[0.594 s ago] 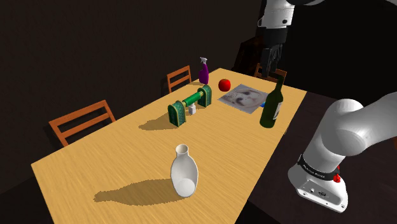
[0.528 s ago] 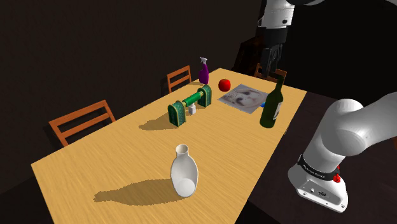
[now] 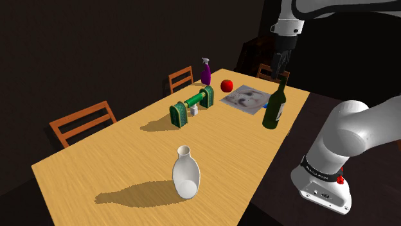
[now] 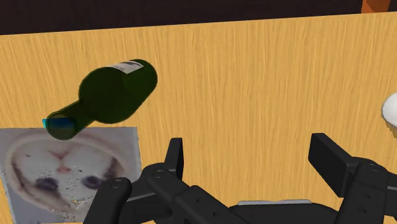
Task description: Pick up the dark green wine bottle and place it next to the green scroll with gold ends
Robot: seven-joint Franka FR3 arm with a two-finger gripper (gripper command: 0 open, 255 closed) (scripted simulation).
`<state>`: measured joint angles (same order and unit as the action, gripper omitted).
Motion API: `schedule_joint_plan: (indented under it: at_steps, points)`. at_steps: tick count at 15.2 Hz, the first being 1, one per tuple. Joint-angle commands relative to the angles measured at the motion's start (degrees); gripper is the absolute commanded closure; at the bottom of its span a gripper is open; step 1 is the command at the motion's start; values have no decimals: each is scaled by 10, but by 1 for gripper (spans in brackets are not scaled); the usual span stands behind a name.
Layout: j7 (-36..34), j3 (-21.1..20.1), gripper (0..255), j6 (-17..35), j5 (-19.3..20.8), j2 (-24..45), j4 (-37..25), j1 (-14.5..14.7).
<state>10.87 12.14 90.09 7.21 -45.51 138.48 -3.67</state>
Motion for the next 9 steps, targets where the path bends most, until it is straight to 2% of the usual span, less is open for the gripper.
schedule_joint_plan:
  at_steps: [1,9]
  points:
    - [22,23,0,23,19,-5,14,-11]
    - [114,134,0,130,88,23,34,-46]
